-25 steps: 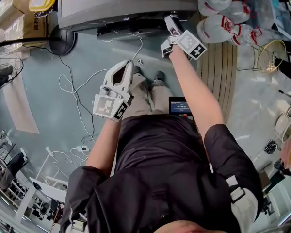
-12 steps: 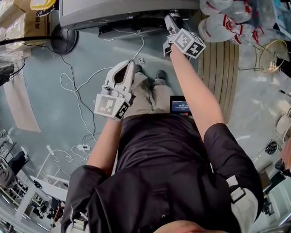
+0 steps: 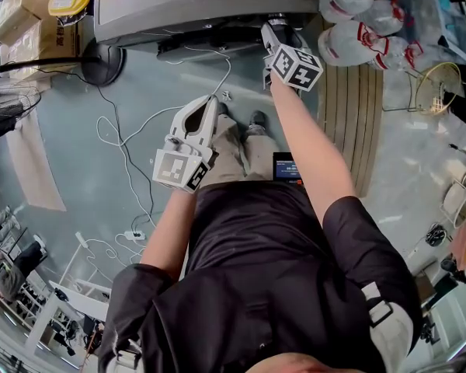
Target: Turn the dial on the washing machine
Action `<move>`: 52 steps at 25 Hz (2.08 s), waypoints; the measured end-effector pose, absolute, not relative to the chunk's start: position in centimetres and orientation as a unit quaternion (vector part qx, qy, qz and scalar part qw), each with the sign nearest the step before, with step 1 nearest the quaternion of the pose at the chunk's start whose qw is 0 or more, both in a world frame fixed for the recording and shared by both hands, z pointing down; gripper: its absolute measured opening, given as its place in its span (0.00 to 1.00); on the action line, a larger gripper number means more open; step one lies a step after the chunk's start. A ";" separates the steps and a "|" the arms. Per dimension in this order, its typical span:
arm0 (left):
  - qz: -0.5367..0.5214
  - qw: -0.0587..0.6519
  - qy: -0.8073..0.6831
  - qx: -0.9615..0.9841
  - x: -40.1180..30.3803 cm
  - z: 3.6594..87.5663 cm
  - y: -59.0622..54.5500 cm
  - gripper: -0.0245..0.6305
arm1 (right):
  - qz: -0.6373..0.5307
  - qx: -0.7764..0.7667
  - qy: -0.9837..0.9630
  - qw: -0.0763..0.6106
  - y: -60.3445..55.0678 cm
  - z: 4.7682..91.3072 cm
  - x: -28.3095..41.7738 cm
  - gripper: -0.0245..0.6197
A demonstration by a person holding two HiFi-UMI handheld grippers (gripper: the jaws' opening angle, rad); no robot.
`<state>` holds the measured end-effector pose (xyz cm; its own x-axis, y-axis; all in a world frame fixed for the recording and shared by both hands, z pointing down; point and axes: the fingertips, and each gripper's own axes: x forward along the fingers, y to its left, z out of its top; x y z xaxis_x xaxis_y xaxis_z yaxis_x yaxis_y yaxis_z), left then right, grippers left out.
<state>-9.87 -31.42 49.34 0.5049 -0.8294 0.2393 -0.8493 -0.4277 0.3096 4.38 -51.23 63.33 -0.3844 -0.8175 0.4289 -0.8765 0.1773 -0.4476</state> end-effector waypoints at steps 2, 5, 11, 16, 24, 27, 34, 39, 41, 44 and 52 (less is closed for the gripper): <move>0.027 0.196 -0.495 0.846 -9.9 49.5 -31.4 0.03 | 0.303 0.558 -0.770 0.069 -51.3 63.4 4.2 0.46; 0.027 0.200 -0.497 0.844 -9.9 49.6 -31.2 0.03 | 0.266 0.564 -0.774 0.110 -51.2 63.4 4.1 0.46; 0.025 0.202 -0.499 0.842 -9.8 49.4 -31.0 0.03 | 0.246 0.568 -0.776 0.126 -51.2 63.3 4.1 0.47; 0.025 0.197 -0.498 0.844 -9.8 49.3 -30.7 0.03 | 0.253 0.555 -0.783 0.121 -50.5 63.1 4.3 0.47; 0.026 0.197 -0.497 0.844 -9.8 50.0 -31.0 0.03 | 0.255 0.536 -0.800 0.084 -47.6 60.2 4.5 0.47; 0.027 0.192 -0.500 0.844 -10.2 49.7 -31.2 0.03 | 0.229 0.514 -0.824 0.063 -46.4 56.9 4.0 0.46; 0.023 0.152 -0.518 0.841 -11.2 45.9 -31.8 0.03 | 0.148 0.464 -0.874 -0.002 -43.0 46.4 6.3 0.22; 0.009 0.121 -0.548 0.827 -13.6 42.6 -31.7 0.03 | 0.111 0.457 -0.882 -0.032 -39.7 41.1 10.0 0.05; 0.002 0.112 -0.557 0.823 -14.8 41.4 -31.2 0.03 | 0.098 0.466 -0.879 -0.033 -38.3 39.7 11.0 0.04; -0.003 0.101 -0.563 0.820 -16.3 40.0 -30.3 0.03 | 0.080 0.477 -0.875 -0.022 -36.1 38.9 11.6 0.04; -0.034 0.082 -0.564 0.821 -21.2 37.8 -25.3 0.03 | 0.064 0.479 -0.875 -0.014 -28.6 37.3 9.8 0.04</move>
<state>-21.22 -25.31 37.80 0.3612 -0.9318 0.0364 -0.9206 -0.3500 0.1732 9.77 -28.55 37.28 -0.5406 -0.8405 0.0366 -0.8368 0.5327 -0.1261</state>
